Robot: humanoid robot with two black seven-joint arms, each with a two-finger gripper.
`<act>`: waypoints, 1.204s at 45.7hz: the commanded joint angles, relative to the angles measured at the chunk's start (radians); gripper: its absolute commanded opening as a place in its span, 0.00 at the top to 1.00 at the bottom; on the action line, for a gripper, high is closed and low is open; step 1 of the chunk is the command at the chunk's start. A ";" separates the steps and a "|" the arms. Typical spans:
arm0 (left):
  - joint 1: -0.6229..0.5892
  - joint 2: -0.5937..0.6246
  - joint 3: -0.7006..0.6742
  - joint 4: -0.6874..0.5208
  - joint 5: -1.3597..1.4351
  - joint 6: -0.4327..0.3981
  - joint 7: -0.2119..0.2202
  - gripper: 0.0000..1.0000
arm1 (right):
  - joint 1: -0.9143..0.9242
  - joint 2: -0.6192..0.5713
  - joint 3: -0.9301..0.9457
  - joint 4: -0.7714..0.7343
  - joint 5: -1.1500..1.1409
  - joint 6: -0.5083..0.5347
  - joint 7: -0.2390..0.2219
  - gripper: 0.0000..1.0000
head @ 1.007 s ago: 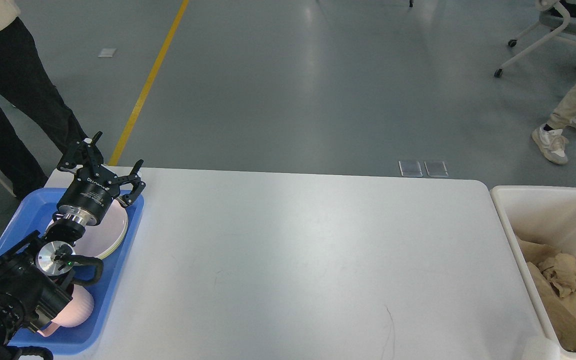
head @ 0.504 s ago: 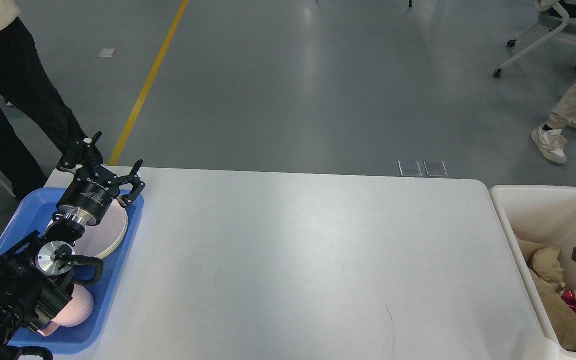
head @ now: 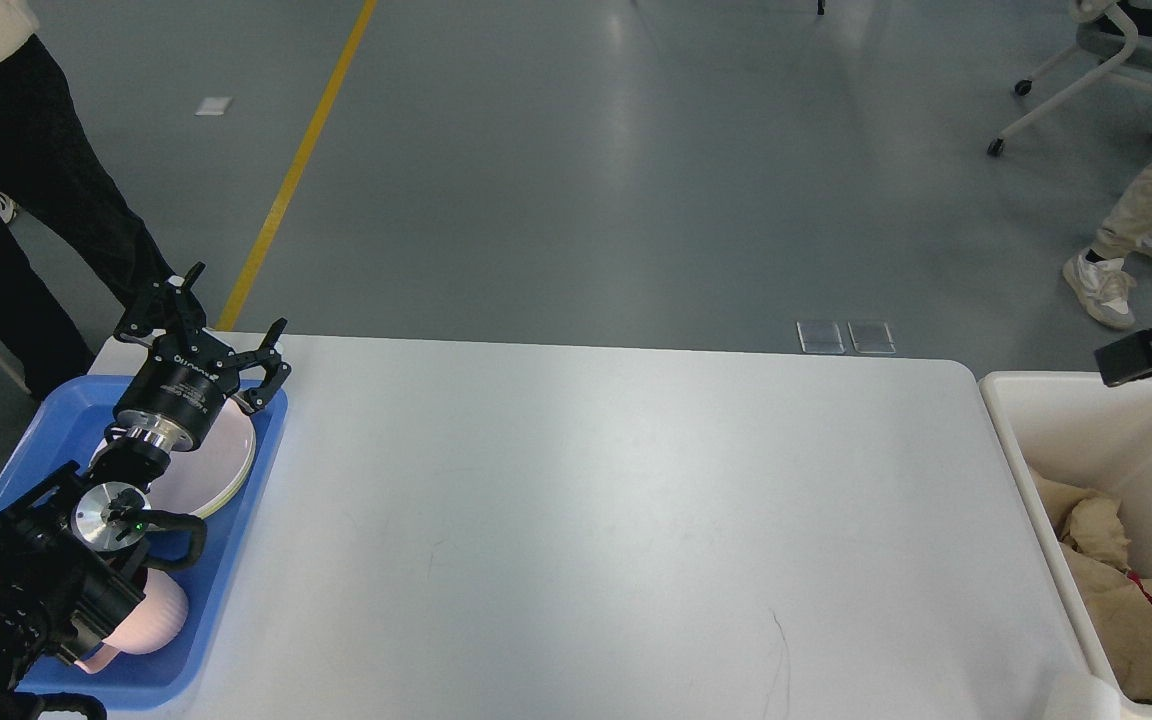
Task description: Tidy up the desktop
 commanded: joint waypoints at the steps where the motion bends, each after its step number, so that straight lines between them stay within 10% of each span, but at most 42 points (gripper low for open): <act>1: 0.000 0.000 0.000 0.003 0.000 0.001 0.000 0.00 | 0.239 0.106 -0.018 0.138 0.058 0.155 0.012 0.00; 7: 0.000 0.000 0.000 0.000 0.000 0.001 0.000 0.00 | 0.405 0.182 -0.018 0.164 0.231 0.361 0.015 0.00; 29: 0.000 0.000 0.000 0.003 0.000 -0.001 0.000 0.00 | 0.415 0.204 -0.211 0.157 0.279 0.361 0.033 0.00; 49: 0.000 0.000 0.000 0.000 0.000 -0.001 0.000 0.00 | -0.487 0.193 -0.166 0.127 0.268 -0.381 0.016 0.00; 55: 0.000 0.000 0.002 0.000 0.000 -0.001 0.000 0.00 | -0.613 0.259 -0.157 0.042 0.279 -0.427 0.015 0.00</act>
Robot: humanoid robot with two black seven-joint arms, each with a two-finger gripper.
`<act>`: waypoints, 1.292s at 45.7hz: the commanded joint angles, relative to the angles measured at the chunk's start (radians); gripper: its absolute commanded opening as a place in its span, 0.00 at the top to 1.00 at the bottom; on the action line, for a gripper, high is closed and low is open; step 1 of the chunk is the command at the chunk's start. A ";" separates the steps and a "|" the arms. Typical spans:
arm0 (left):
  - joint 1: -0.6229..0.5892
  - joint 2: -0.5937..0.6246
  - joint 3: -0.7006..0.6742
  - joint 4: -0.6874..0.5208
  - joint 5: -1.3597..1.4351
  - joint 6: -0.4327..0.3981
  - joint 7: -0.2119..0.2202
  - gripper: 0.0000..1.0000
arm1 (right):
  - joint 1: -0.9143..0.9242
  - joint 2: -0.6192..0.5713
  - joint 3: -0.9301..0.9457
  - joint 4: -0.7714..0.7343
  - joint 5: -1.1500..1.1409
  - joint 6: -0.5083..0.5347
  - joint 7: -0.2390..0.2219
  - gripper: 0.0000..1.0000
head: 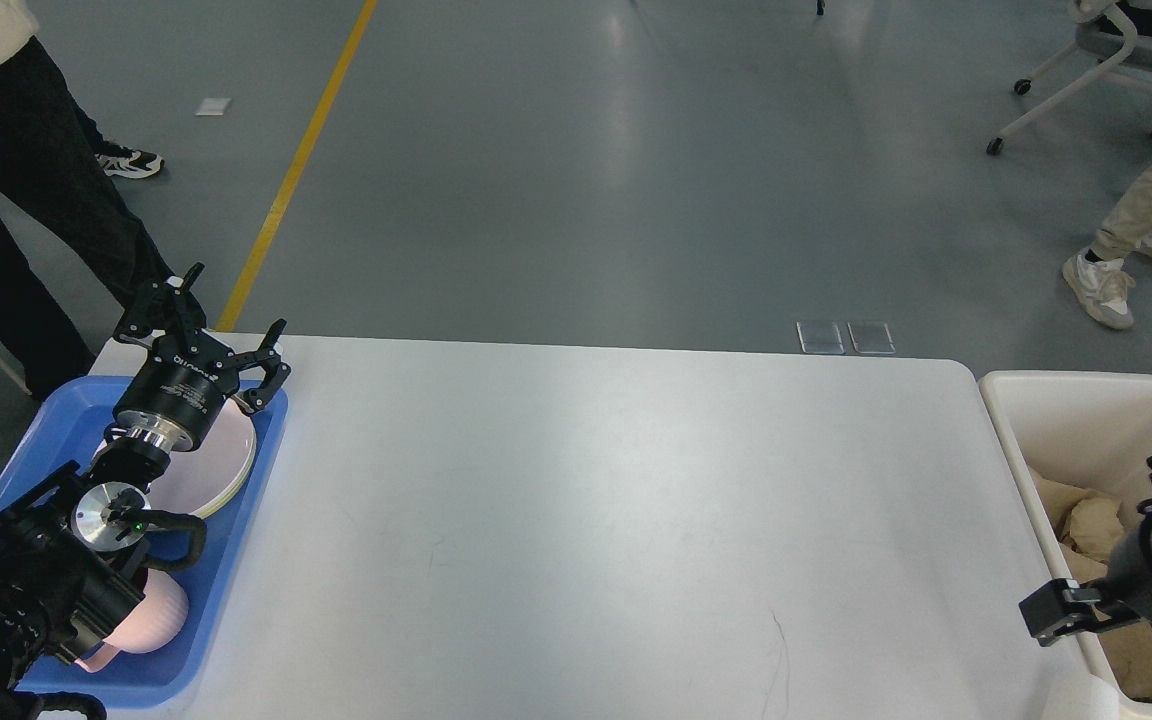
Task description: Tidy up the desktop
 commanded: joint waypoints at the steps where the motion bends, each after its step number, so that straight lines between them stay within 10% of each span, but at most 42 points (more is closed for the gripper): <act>1: 0.000 0.000 0.000 0.003 0.000 -0.001 0.000 0.00 | -0.130 0.043 0.016 -0.087 0.008 -0.041 -0.003 0.00; 15: 0.000 0.000 0.000 0.000 0.000 -0.001 0.000 0.00 | -0.362 0.063 0.057 -0.333 0.010 -0.030 -0.005 0.00; 59: 0.000 0.000 0.000 0.000 0.000 -0.001 0.000 0.00 | -0.349 -0.043 0.165 -0.330 0.137 0.016 -0.012 0.00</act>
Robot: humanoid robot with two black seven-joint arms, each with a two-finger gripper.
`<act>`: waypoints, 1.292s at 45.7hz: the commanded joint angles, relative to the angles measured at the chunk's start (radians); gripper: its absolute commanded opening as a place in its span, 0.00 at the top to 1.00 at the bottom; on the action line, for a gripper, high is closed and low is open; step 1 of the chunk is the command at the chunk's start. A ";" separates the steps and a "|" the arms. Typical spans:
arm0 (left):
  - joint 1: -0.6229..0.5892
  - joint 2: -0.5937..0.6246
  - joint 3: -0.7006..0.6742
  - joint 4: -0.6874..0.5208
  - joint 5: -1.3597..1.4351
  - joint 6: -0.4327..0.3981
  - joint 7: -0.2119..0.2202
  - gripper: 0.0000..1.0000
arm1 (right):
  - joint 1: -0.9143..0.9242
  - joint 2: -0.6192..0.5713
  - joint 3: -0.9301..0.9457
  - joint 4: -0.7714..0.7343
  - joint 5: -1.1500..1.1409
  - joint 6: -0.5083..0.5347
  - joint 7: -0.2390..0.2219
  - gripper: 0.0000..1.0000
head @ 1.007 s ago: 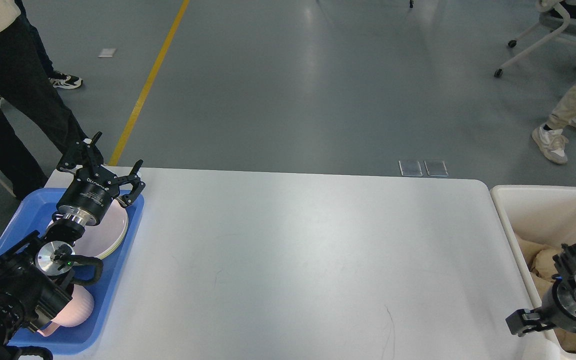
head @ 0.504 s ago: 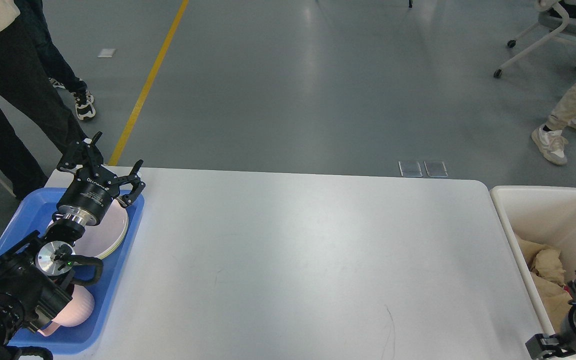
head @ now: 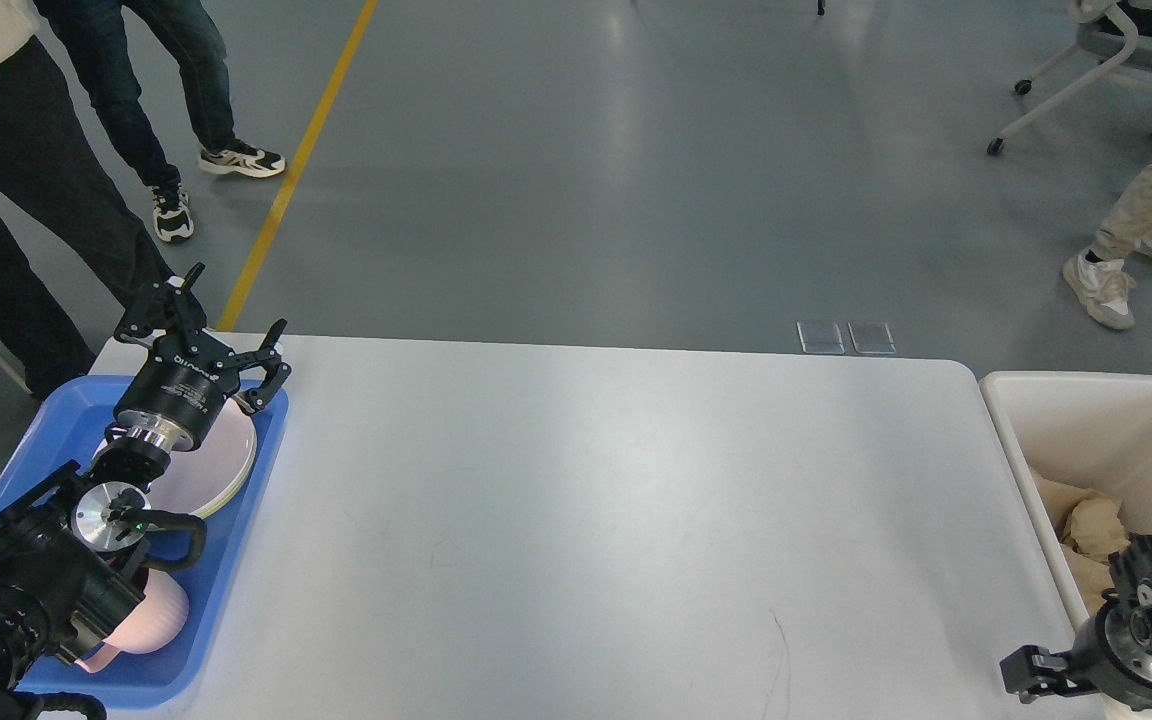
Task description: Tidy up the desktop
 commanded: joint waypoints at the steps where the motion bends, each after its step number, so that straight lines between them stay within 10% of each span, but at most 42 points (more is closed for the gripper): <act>1: 0.000 0.000 0.001 -0.001 0.000 0.000 0.000 0.00 | 0.104 -0.078 -0.003 0.005 0.006 0.076 -0.011 0.00; 17: 0.000 0.000 0.000 -0.001 0.000 0.000 0.000 0.00 | 0.409 -0.367 -0.075 0.171 0.214 0.249 -0.124 0.00; 59: 0.000 0.000 0.000 -0.001 0.000 0.000 0.000 0.00 | -0.084 -0.283 0.203 0.203 0.323 -0.165 -0.124 0.00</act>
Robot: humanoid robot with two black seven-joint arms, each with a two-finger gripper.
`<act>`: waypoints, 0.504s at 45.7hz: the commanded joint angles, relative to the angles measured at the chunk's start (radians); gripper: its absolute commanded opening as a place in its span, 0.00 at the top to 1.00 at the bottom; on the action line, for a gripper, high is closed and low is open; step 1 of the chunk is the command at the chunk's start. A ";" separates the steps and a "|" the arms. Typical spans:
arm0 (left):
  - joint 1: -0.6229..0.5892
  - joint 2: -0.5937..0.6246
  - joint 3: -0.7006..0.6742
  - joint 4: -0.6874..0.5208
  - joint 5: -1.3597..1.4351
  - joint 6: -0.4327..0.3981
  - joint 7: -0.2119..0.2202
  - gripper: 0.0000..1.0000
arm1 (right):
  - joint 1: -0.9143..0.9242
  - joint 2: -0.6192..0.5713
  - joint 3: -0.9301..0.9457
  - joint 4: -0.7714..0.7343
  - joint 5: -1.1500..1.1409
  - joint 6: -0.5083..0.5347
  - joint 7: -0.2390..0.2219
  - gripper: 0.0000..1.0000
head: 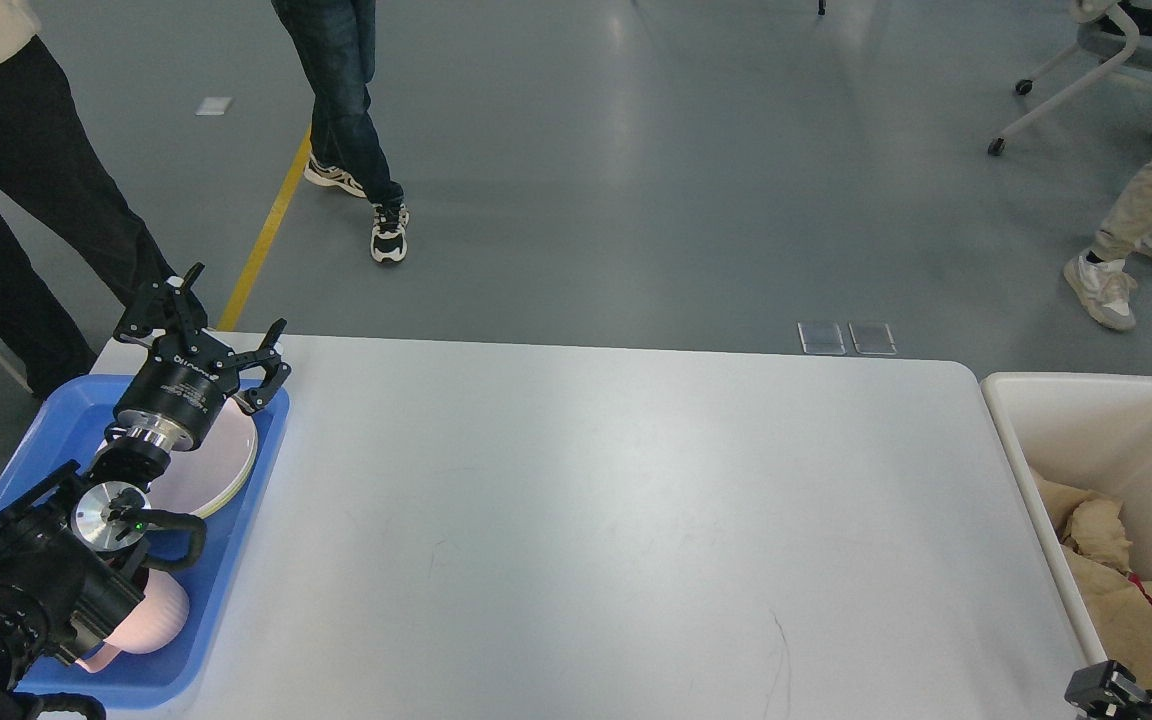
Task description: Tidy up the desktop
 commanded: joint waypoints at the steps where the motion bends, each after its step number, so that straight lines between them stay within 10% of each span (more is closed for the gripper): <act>1: 0.000 0.000 0.000 0.000 0.000 0.000 0.000 0.00 | -0.071 0.048 0.046 -0.028 0.046 -0.042 0.000 0.00; 15: 0.000 0.000 0.000 0.000 0.000 0.000 0.000 0.00 | -0.150 0.099 0.055 -0.070 0.048 -0.112 0.006 0.01; 23: 0.000 0.000 0.000 0.000 0.000 0.000 0.000 0.00 | -0.177 0.124 0.068 -0.079 0.046 -0.171 0.013 0.58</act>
